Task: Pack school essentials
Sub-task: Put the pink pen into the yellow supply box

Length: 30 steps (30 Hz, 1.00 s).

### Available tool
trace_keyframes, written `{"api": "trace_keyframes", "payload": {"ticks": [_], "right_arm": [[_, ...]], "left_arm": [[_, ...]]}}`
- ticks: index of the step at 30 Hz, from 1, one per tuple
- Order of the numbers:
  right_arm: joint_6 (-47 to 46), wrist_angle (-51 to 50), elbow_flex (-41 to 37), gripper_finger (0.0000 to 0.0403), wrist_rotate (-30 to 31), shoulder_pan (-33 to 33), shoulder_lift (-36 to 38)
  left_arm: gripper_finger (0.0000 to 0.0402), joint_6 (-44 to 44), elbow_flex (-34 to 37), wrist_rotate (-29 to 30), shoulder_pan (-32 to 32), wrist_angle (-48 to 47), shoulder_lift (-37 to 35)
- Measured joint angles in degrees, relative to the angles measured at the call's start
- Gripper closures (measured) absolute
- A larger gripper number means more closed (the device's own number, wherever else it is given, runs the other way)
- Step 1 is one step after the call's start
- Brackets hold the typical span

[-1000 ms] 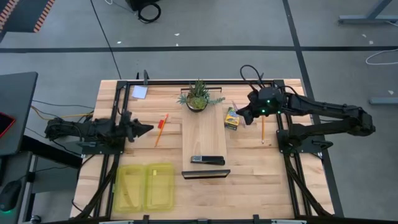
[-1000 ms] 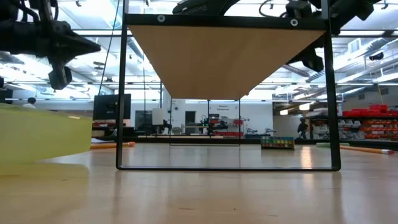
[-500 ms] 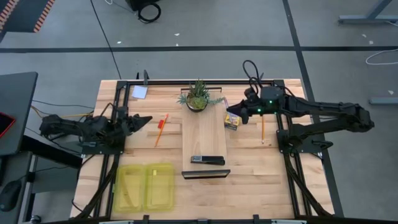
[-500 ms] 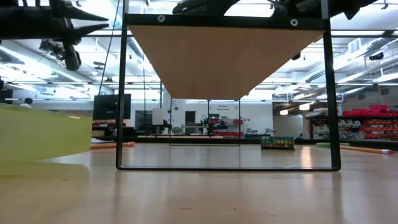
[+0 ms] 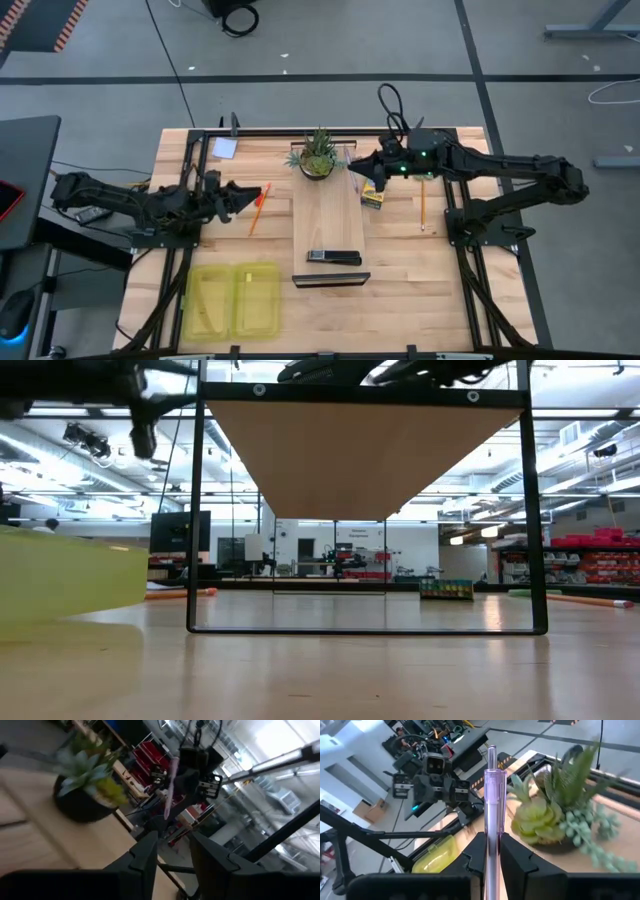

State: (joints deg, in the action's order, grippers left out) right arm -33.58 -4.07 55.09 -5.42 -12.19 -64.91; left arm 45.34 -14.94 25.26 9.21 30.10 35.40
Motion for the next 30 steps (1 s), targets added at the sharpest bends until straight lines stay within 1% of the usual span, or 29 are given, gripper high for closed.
{"api": "trace_keyframes", "payload": {"ticks": [2,6,12,15,19,25,30], "right_arm": [[0.7,-0.1,1.9,0.0356,-0.5,0.0,-1.9],[1.5,-0.1,4.9,0.0356,-0.7,0.4,-5.3],[2.9,0.1,8.5,0.0356,-0.9,2.1,-9.4],[3.2,0.7,9.9,0.0356,-0.9,2.9,-11.2],[2.3,4.8,10.3,0.0356,-0.9,3.8,-12.3],[0.8,7.8,10.3,0.0356,-0.1,4.7,-12.1],[-0.4,13.7,10.3,0.0356,1.8,5.9,-12.1]], "left_arm": [[0.0267,-1.1,-2.9,0.0,0.0,-1.2,2.4],[0.0258,-1.7,-9.1,0.0,0.0,-7.1,7.0],[0.0257,-2.3,-18.1,0.0,0.0,-16.0,13.8],[0.026,-3.9,-21.5,-0.6,0.0,-16.7,16.9],[0.0261,-5.5,-25.2,-1.2,0.0,-16.8,20.7],[0.0252,-5.5,-29.5,-1.4,0.0,-16.6,25.7],[0.0252,-5.3,-33.3,-2.4,0.0,-16.6,30.5]]}}
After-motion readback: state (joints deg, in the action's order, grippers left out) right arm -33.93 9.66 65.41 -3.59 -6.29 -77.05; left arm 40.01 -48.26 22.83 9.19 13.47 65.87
